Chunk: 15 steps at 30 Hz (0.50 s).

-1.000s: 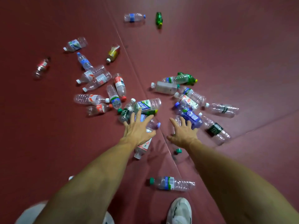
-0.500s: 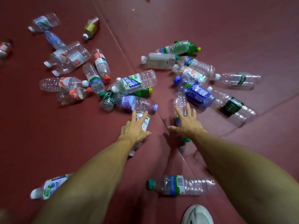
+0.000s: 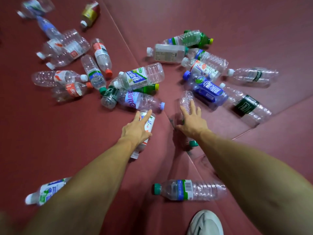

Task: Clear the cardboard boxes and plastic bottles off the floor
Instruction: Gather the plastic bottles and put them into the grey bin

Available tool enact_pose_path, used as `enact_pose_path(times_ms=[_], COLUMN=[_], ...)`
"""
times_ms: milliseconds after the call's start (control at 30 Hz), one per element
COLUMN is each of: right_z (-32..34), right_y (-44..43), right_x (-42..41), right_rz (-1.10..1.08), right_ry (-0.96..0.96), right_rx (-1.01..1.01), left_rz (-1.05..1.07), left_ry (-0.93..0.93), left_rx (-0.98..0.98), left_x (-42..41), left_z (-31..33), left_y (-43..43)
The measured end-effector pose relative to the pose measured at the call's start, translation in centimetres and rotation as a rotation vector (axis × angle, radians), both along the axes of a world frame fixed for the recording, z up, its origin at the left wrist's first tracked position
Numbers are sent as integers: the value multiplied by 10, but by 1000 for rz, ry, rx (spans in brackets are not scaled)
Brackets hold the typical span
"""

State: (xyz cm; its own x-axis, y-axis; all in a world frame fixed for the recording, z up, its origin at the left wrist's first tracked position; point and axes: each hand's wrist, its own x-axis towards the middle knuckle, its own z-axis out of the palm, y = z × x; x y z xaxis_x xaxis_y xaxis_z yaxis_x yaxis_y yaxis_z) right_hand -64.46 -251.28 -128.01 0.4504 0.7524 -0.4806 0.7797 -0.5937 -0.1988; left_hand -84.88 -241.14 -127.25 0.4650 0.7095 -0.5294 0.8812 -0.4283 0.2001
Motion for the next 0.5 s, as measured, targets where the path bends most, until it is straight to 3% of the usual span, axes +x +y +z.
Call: enact_pose_path(times_ms=[300,500], right_z=[4,2], right_y=[-18,-17], right_x=[-17,-18], right_rz=[60,93], right_ry=[-5,-7], right_rx=[133,108], left_rz=[-15,-1], left_ry=[-9,-23], left_rx=[9,-11], left_x=[-2,-7], left_z=[0,0], left_y=[0,-1])
